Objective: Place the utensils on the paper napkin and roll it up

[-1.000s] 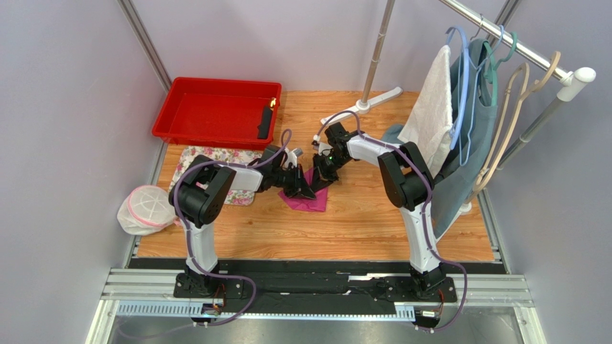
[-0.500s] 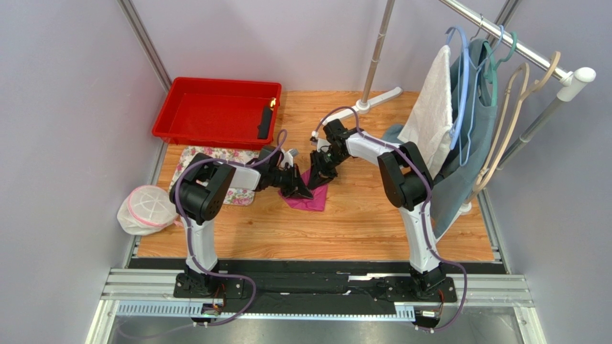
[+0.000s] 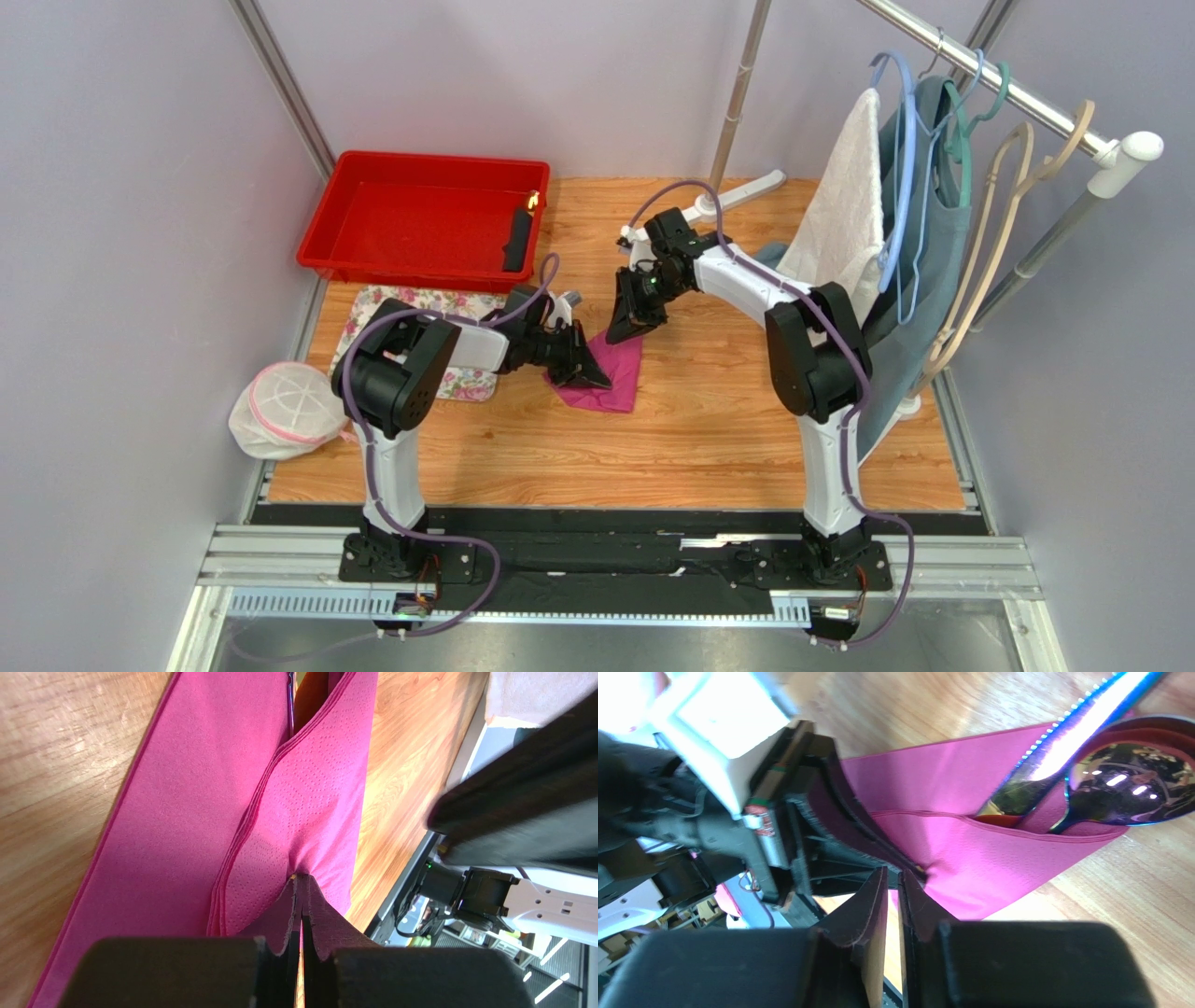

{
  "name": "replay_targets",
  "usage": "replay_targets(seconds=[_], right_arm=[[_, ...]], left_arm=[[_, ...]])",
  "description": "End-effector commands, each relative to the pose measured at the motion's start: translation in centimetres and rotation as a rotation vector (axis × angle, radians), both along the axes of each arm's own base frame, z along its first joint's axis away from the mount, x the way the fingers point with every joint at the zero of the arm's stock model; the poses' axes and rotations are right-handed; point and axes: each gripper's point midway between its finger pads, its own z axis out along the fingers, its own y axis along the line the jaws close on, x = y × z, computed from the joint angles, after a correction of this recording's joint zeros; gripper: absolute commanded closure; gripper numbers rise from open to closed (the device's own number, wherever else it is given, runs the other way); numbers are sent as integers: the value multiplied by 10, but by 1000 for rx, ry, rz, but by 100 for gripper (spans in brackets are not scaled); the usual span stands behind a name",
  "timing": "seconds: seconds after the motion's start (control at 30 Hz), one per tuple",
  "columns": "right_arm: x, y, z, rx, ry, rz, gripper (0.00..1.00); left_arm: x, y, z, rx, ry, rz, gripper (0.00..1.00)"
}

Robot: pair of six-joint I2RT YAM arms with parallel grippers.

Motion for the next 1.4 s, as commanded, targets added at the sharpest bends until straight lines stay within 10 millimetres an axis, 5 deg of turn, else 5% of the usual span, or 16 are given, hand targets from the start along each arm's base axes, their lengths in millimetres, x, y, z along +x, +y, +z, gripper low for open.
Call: replay_targets(seconds=[0.0,0.37,0.53,0.63,0.83,1.13,1.37], right_arm=[[3,-1,-20,-44,12,-27,88],[2,1,-70,-110,44,-10,92],[-1,-10,-87,-169,36,12,95],[-2,-12,-92,-183,35,32,96],[1,-14,-91,-189,21,39,97],[10,-2,-71,-132,1,43,95],[14,12,6,10,-34,11,83]], left_arm=[[0,12,-24,89,25,46,100],[1,9,-21,66,15,37,100],[6,2,24,-56,-106,26,76],[3,3,40,-78,-133,12,74],[0,7,26,-27,-109,2,79],[-3,20,-19,109,-8,10,100],[-5,24,-28,134,34,33,100]])
